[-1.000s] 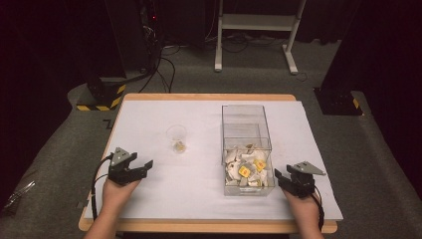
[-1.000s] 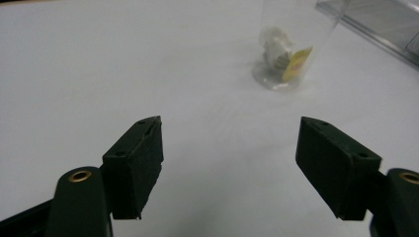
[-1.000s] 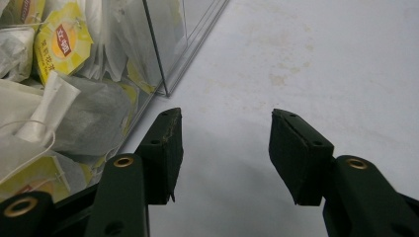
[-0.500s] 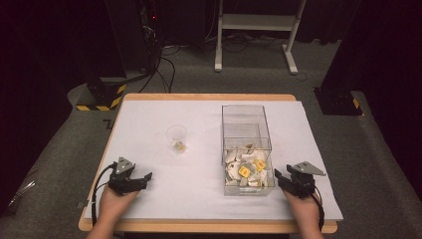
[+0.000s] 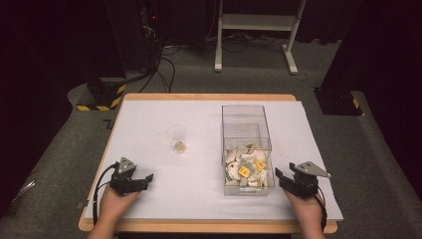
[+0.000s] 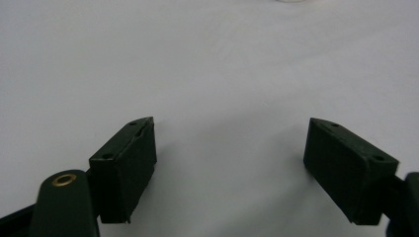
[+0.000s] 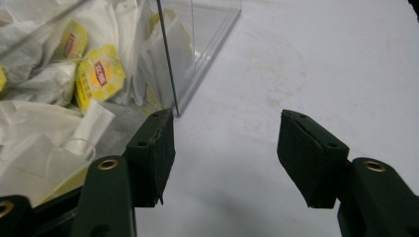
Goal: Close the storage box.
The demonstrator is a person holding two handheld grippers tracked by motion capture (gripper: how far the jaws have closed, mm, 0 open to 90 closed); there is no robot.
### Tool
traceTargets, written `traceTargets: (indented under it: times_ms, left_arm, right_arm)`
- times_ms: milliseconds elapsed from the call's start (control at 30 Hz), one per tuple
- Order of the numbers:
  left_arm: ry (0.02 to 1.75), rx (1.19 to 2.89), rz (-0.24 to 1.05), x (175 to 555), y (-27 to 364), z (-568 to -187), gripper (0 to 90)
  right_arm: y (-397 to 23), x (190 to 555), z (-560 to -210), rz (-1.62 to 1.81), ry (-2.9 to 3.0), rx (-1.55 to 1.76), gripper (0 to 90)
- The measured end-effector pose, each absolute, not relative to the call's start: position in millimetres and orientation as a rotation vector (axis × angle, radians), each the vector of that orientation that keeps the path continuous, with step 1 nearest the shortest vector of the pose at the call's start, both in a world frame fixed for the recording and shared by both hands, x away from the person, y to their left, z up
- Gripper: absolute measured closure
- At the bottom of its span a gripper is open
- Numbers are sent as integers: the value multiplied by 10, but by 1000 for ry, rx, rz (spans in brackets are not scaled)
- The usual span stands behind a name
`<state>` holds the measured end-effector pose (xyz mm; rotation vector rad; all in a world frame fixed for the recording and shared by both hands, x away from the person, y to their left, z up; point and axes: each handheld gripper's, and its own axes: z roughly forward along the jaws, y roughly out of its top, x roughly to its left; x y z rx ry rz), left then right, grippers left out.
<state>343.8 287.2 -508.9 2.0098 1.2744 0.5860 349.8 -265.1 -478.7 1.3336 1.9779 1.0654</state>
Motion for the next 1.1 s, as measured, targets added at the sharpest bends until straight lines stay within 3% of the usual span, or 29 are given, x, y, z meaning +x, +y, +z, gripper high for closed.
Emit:
traceTargets:
  times_ms: [333,1100]
  left_arm:
    - [1289,2011,615,3426,2858,-5089,165]
    - [1292,2003,580,3437,2873,-5091,181]
  right_arm:
    - [-2628,3434,-4638,1094,1971,1284,370]
    - [-2555,3171,-4377,1158,1943,1235,367]
